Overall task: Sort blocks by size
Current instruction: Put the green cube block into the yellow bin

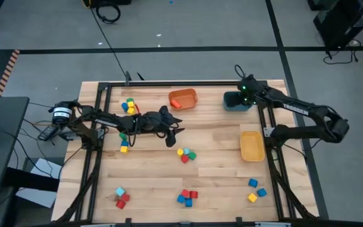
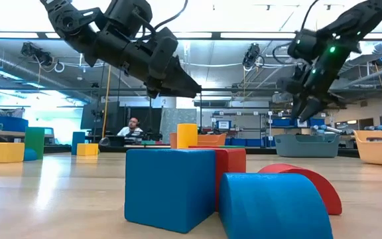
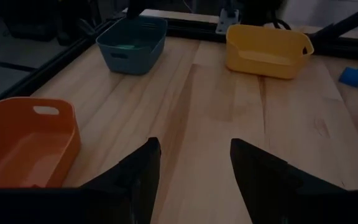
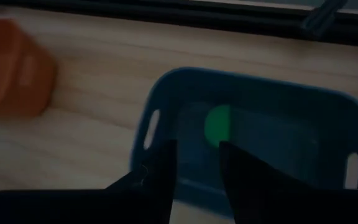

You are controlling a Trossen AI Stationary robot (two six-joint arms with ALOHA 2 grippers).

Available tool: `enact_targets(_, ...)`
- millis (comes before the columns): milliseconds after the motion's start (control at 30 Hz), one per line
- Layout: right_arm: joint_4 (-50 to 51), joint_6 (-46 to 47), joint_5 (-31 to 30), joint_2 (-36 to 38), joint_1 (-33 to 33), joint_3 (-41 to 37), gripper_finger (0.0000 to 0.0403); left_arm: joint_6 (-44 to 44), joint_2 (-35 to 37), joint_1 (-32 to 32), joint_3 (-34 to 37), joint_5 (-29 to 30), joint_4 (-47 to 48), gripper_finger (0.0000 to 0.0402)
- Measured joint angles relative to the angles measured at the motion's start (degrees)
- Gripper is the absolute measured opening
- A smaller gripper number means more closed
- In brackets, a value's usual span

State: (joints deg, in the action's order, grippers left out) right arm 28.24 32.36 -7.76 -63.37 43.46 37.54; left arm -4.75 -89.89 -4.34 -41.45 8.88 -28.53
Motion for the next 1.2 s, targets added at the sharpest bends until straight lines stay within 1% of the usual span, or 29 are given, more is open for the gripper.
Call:
enact_targets(133,2.00,2.63,-1.98,5.10,-5.33,-0.19,0.0127,-0.02,0.01,0.00,0.00,-0.02,-1.05,0.0202)
enact_targets(367,1.57,7.63,-7.84,14.17,-18.49,-4.29,0.0121,-0.02,0.00,0.00,0.00,-0.02,-2.11,0.0202)
enact_targets(533,-3.38,11.67,-11.23,18.42,-29.06,-8.46,0.0120,-0.02,0.00,0.00,0.00,-0.02,-2.24,0.0202)
enact_targets(633,-8.11,13.68,-14.89,19.41,-35.17,-10.42,0.0119,-0.02,0.00,0.00,-0.01,-0.02,-2.43,0.0202)
enact_targets(733,-14.91,13.70,-18.94,19.44,-40.77,-12.26,0.0114,-0.02,0.00,0.00,-0.02,-0.03,-2.48,0.0202)
enact_targets(800,-19.95,11.62,-20.75,18.66,-44.21,-13.01,0.0107,-0.01,0.00,0.00,-0.01,-0.04,-2.49,0.0202)
enact_targets(933,-30.13,4.73,-21.16,15.68,-49.45,-13.77,0.0094,-0.02,0.00,0.00,0.00,-0.04,-2.49,0.0202)
enact_targets(1067,-38.80,0.54,-21.17,11.06,-52.28,-13.81,0.0088,-0.01,0.00,0.00,-0.01,-0.06,-2.49,0.0202)
enact_targets(1200,-43.06,-1.65,-21.16,5.89,-53.20,-13.81,0.0088,0.00,0.00,0.00,0.00,-0.06,-2.49,0.0202)
